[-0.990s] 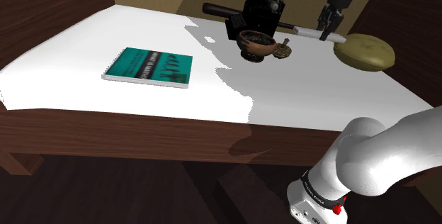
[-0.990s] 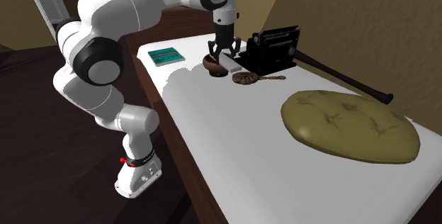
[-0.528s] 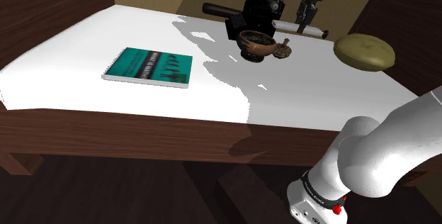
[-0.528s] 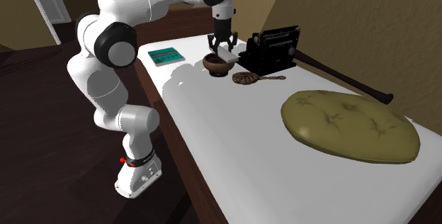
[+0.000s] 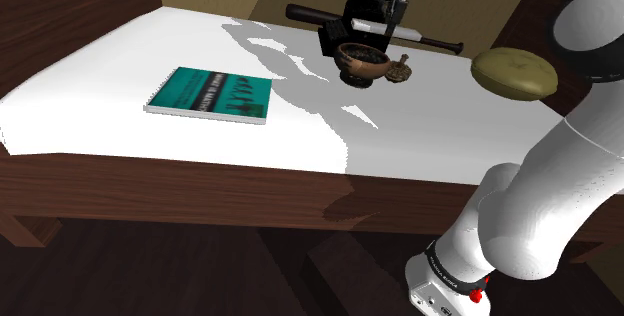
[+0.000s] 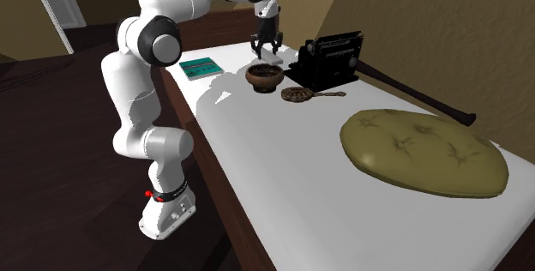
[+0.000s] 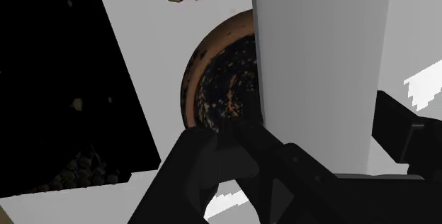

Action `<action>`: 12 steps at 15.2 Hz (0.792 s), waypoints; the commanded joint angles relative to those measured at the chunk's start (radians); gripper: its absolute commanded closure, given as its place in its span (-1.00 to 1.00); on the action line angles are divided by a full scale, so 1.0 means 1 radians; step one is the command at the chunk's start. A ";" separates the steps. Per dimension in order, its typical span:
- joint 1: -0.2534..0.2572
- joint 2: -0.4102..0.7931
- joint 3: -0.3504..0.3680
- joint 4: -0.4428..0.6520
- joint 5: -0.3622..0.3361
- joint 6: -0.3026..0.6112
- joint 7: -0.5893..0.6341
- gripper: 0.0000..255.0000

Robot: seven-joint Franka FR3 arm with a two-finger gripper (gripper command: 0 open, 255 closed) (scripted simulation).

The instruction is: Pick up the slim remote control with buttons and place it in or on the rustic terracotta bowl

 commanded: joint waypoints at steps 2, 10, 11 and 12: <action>0.002 0.113 0.003 0.113 0.069 -0.023 0.011 1.00; 0.015 0.070 0.013 -0.042 0.042 0.098 0.029 1.00; 0.016 0.066 0.014 -0.059 0.040 0.112 0.031 1.00; 0.017 0.063 0.015 -0.076 0.038 0.127 0.032 1.00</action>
